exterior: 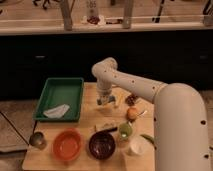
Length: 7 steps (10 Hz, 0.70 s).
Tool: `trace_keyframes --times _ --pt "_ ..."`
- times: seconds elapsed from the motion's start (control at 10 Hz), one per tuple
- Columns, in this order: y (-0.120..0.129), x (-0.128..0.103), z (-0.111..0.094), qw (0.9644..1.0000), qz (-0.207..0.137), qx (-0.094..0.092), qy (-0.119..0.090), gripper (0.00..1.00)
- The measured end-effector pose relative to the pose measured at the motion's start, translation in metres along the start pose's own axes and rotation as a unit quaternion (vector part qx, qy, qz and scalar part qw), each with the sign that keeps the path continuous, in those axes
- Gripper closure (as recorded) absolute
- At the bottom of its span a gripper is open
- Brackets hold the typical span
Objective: Place sponge in red bowl
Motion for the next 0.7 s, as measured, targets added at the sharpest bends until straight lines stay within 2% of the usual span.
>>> trace_keyframes --times 0.4,0.7 --pt "0.014 -0.001 -0.008 0.9997 -0.021 -0.006 0.009 0.98" --pt "0.029 -0.013 -0.009 0.9986 -0.049 -0.013 0.017 0.98"
